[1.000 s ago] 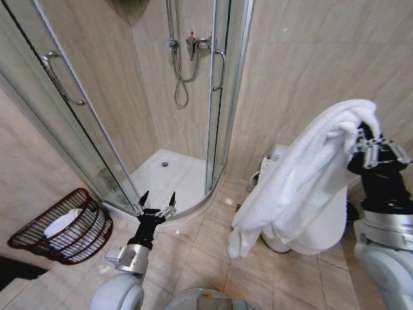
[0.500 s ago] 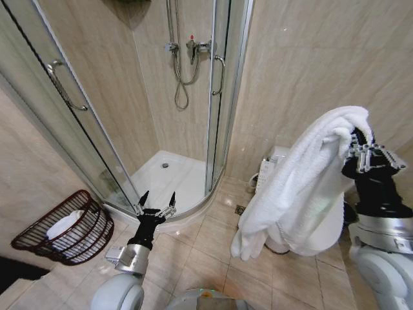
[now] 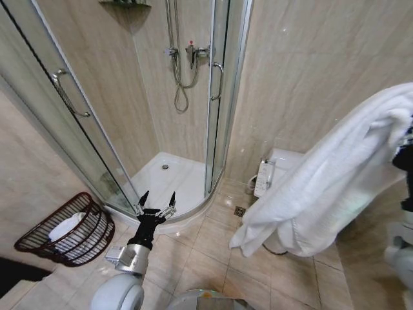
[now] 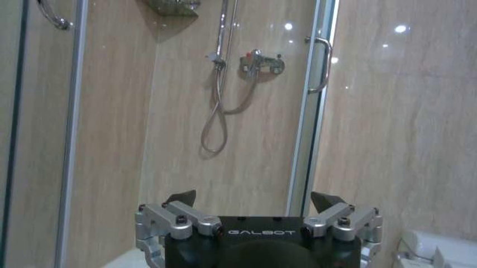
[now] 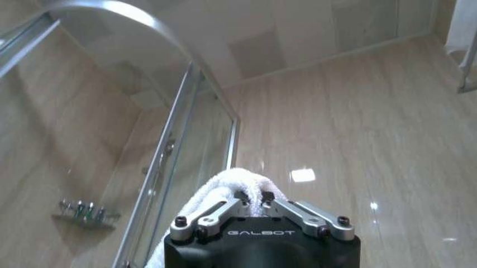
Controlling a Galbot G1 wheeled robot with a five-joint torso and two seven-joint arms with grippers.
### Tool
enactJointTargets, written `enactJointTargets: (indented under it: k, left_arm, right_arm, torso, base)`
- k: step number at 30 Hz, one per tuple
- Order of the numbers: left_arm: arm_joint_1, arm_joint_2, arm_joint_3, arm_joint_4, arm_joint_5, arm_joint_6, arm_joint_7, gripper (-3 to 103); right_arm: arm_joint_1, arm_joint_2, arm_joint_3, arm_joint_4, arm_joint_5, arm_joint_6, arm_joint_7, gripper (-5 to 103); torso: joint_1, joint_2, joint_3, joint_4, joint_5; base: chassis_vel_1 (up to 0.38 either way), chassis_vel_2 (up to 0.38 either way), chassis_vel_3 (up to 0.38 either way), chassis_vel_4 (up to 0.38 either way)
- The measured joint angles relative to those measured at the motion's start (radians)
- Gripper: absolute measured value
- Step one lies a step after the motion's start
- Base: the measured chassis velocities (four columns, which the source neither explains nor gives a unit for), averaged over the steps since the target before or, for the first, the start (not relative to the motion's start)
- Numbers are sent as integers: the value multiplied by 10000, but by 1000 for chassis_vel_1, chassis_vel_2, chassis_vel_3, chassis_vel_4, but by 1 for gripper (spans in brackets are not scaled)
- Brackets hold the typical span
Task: Discard the used towel into the hamper.
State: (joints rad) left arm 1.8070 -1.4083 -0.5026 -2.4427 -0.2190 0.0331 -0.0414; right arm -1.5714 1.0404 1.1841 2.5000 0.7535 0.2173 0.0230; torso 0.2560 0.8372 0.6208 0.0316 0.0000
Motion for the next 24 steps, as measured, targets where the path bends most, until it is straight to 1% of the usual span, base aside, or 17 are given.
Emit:
enactJointTargets:
  k: [2, 3, 6, 11, 13, 15, 18, 24]
  left_arm:
    - [0, 0, 0, 0, 0, 0, 0, 100]
    - [0, 0, 0, 0, 0, 0, 0, 100]
    - [0, 0, 0, 0, 0, 0, 0, 100]
    - [-1, 0, 0, 0, 0, 0, 0, 100]
    - [-1, 0, 0, 0, 0, 0, 0, 100]
    - [0, 0, 0, 0, 0, 0, 0, 100]
    - [-1, 0, 0, 0, 0, 0, 0, 100]
    - [-1, 0, 0, 0, 0, 0, 0, 100]
  right_arm:
    - [-167, 0, 53, -1, -60, 29, -12, 3]
    - [-167, 0, 53, -1, -60, 29, -12, 3]
    - [-151, -121, 185, 0, 30, -18, 133, 3]
    - [-148, -161, 139, -1, -22, -40, 137, 3]
    - [-154, -195, 150, 0, -22, 92, 37, 3]
    - [-177, -213, 249, 0, 12, 133, -5, 3]
    - [-235, -346, 807, 1, 403, 182, -33, 3]
    - [-367, -367, 1144, 2, 614, 343, -114, 3]
  torso:
    - [43, 96, 53, -5, 1]
    - [43, 96, 53, -5, 1]
    - [122, 282, 156, -3, -1]
    - [203, 459, 259, -1, 0]
    - [261, 596, 339, -1, 2]
    - [282, 641, 363, 1, 1]
    - [370, 840, 471, -2, 0]
    - [469, 1065, 597, -1, 0]
  base:
    - [0, 0, 0, 0]
    - [0, 0, 0, 0]
    - [0, 0, 0, 0]
    - [0, 0, 0, 0]
    - [0, 0, 0, 0]
    - [0, 0, 0, 0]
    - [0, 0, 0, 0]
    - [0, 0, 0, 0]
